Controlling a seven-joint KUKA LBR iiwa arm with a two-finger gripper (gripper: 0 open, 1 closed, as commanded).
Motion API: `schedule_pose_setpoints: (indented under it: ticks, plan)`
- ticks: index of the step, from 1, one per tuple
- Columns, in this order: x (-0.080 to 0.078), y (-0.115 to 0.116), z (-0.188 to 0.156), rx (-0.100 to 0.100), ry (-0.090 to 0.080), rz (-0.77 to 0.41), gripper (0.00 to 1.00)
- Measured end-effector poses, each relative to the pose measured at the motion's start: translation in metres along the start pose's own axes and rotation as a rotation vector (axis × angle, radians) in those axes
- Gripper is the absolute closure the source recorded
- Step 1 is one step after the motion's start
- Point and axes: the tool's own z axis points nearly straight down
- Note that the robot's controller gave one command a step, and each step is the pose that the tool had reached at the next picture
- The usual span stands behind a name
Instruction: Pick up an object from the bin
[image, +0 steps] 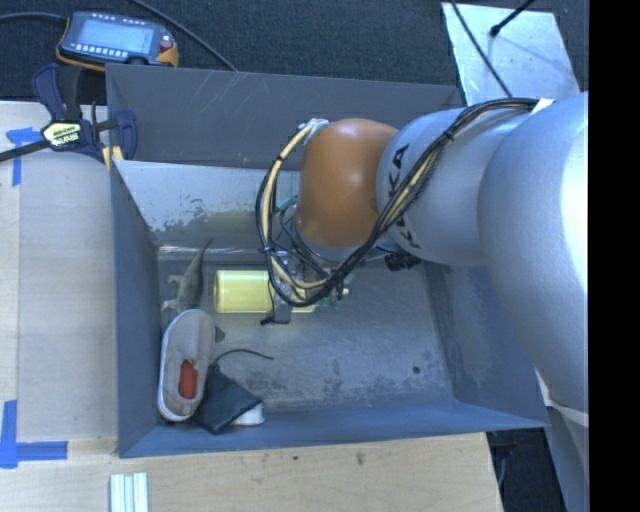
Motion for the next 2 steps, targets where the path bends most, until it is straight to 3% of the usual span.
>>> schedule_pose_setpoints:
  ticks: [2]
  plan:
    - [-0.002,0.0,-0.03,-0.001,-0.007,0.0,1.0]
